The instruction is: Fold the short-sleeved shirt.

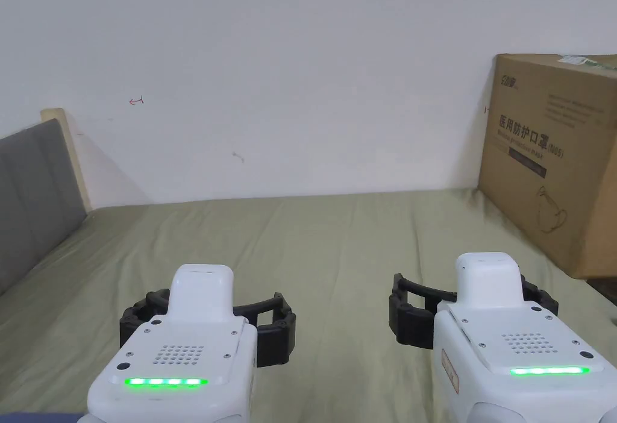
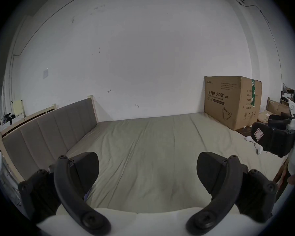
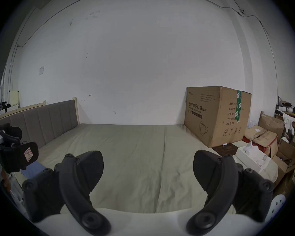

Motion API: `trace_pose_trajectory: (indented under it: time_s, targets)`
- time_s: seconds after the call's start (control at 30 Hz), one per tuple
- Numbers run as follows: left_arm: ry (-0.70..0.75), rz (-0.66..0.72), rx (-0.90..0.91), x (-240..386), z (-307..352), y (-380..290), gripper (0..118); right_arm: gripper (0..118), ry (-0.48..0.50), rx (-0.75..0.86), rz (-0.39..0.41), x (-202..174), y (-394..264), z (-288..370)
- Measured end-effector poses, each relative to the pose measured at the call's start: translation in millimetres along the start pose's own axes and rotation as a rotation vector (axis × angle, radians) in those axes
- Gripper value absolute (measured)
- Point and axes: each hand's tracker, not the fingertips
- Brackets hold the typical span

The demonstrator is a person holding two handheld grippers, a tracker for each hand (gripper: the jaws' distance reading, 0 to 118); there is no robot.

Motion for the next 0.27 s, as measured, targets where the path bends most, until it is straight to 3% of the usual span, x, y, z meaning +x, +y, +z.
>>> trace_pose_trajectory:
  time_s: [0.27]
  targets:
    - [0.011,0.037,-0.034,-2.5,-6.2,-1.6,116,108,-0.004,0.004,0.005,0.1,0.8,0.2]
